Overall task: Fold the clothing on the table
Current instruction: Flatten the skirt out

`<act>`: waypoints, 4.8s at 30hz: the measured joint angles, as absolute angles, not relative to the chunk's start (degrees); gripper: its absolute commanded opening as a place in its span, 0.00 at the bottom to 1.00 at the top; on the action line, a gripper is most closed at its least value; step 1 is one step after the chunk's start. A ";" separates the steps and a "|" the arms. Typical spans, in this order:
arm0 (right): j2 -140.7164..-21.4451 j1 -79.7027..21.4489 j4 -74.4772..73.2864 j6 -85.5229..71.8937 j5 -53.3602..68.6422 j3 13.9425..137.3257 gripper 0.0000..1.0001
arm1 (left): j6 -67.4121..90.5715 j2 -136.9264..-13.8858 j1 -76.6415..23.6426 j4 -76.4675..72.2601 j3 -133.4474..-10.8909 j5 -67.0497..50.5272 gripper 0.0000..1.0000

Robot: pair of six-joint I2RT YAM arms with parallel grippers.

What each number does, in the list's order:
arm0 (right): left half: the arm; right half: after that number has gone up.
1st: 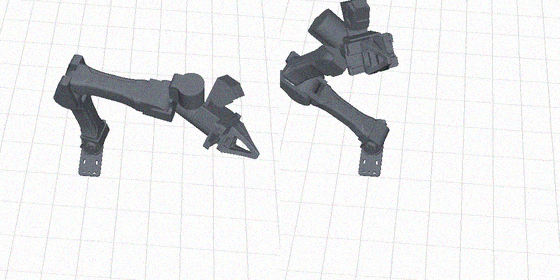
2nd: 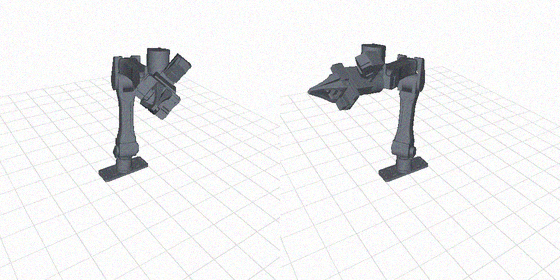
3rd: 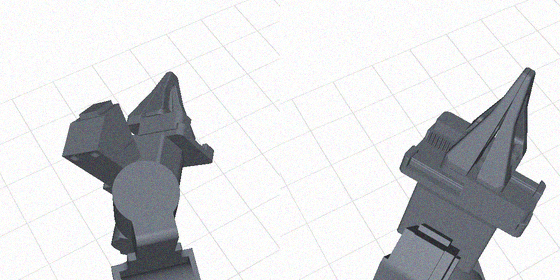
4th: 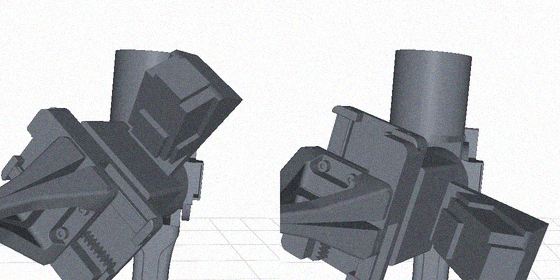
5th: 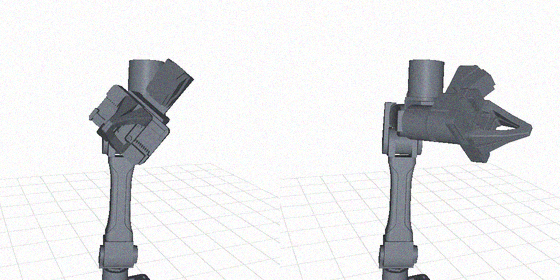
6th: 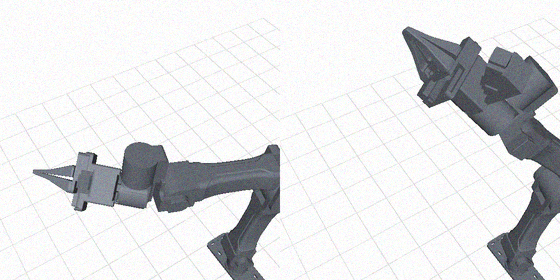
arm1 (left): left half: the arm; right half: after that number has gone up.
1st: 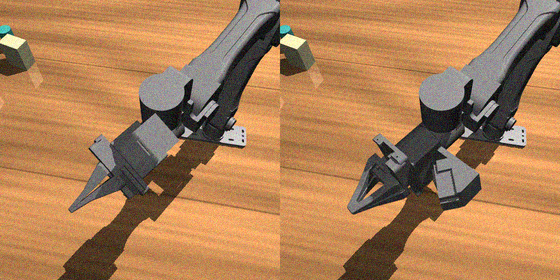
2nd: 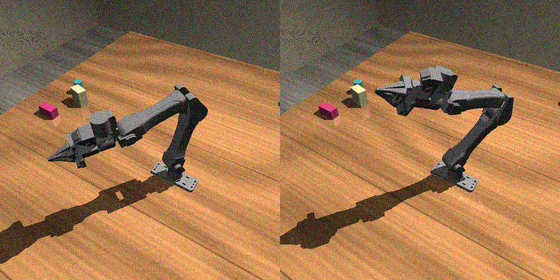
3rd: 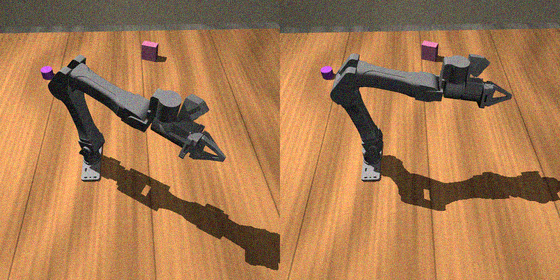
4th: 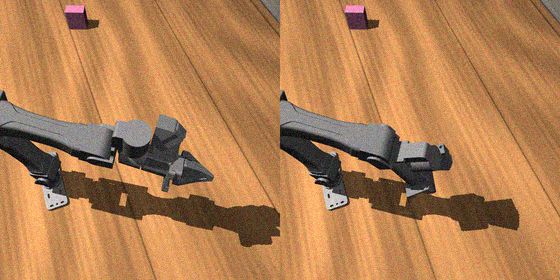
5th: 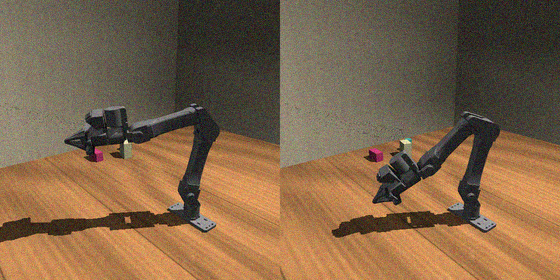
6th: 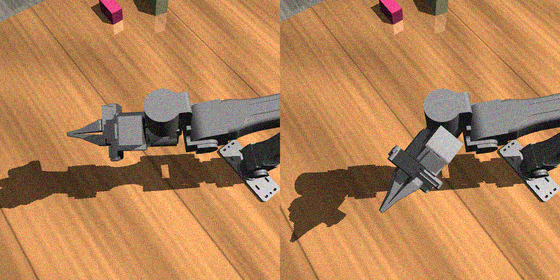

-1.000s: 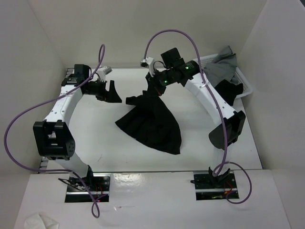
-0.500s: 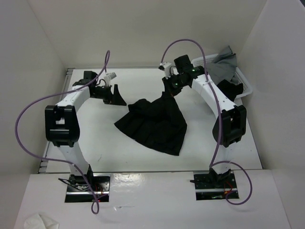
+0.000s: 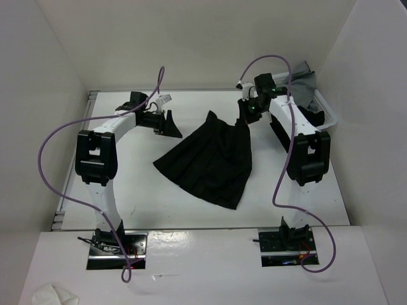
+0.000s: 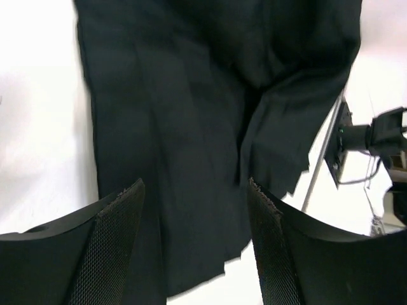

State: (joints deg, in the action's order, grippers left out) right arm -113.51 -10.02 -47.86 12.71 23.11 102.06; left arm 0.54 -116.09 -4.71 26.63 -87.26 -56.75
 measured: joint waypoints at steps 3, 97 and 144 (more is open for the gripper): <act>-113.51 -10.52 -47.59 13.13 24.21 100.88 0.00 | 2.68 -116.09 -6.83 21.12 -87.29 -54.92 0.72; -101.36 -7.44 -46.11 16.53 17.30 83.26 0.00 | -1.56 -156.64 -20.60 57.21 -154.26 -19.84 0.00; -121.84 -17.30 -41.56 9.43 5.45 101.51 0.74 | -0.03 -117.51 -12.67 46.78 -106.83 -16.47 0.00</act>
